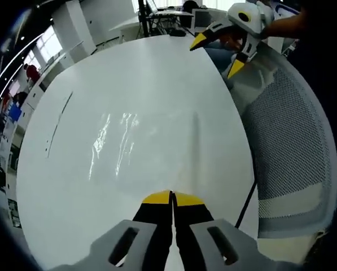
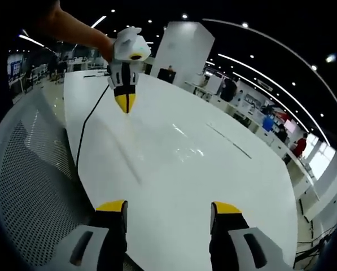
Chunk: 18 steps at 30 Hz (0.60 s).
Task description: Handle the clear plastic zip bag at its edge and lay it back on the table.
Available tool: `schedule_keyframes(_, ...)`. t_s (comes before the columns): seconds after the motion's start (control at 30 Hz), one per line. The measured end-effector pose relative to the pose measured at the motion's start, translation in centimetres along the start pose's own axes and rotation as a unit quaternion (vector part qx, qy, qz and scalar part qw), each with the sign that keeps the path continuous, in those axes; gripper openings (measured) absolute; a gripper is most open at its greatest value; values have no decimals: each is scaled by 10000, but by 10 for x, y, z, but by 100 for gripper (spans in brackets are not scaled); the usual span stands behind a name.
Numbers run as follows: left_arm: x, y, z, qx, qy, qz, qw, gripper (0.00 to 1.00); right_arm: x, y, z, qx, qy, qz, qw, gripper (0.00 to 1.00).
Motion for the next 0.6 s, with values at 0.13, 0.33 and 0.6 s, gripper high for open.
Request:
schedule_keyframes(0.13, 4, 3, 4, 29, -53, 62, 10000, 0, 6, -2, -2, 93, 132, 74, 9998, 51)
schedule_keyframes(0.33, 11, 6, 11, 71, -132, 191, 9997, 0, 10, -4, -5, 131, 217, 124, 9996, 44)
schedule_keyframes(0.6, 16, 10, 17, 99, -169, 278, 9994, 0, 16, -8, -5, 170, 209, 194, 9994, 41)
Point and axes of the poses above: the point that each gripper's makers call its tool centre point, and the gripper's own axes: y roughly backward along the fingers, z roughly to its right, x roughly out of its top, the point moved 7 cm from there along y, roughly backward along the fingers, and after that the axes turned 1 degree about x, right-handed, at the moved point
